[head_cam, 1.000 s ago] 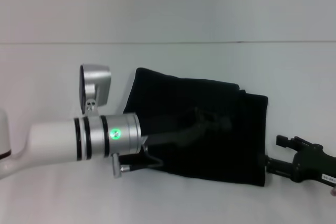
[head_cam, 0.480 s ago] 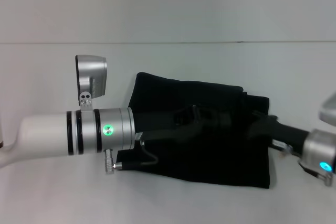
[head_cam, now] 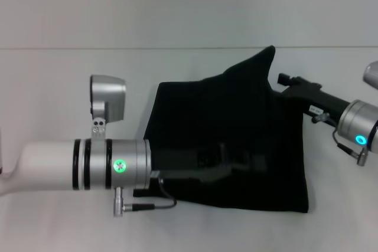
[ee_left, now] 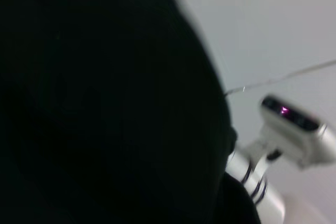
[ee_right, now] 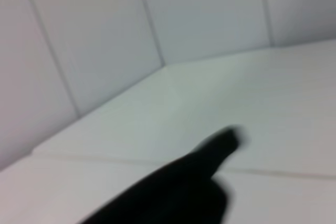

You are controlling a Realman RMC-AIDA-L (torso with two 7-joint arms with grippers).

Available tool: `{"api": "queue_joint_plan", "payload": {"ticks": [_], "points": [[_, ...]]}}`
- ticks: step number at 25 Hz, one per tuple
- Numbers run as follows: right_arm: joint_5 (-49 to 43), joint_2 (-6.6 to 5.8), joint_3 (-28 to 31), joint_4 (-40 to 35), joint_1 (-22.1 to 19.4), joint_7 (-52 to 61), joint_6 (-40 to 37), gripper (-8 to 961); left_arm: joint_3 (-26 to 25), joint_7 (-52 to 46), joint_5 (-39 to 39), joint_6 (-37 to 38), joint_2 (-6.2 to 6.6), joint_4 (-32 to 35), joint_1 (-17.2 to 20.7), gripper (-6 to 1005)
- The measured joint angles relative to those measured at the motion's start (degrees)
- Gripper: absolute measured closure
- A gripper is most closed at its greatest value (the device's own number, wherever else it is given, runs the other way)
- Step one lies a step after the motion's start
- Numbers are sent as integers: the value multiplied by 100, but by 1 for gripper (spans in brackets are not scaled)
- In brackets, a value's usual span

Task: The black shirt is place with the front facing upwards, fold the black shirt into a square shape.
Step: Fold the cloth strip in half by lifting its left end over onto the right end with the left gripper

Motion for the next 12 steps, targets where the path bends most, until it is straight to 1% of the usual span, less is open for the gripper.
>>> {"api": "queue_joint_plan", "payload": {"ticks": [2, 4, 9, 12], "points": [[92, -6, 0, -33, -39, 0, -24, 29, 234, 2, 1, -27, -23, -34, -29, 981], [209, -9, 0, -68, -135, -1, -35, 29, 364, 18, -12, -85, -39, -77, -56, 981], [306, -16, 0, -116, -315, -1, -43, 29, 447, 139, -46, -328, -52, -261, -131, 980], [310, -16, 4, -146, -381, -1, -27, 29, 449, 297, -54, -836, -64, -545, -247, 979]]}}
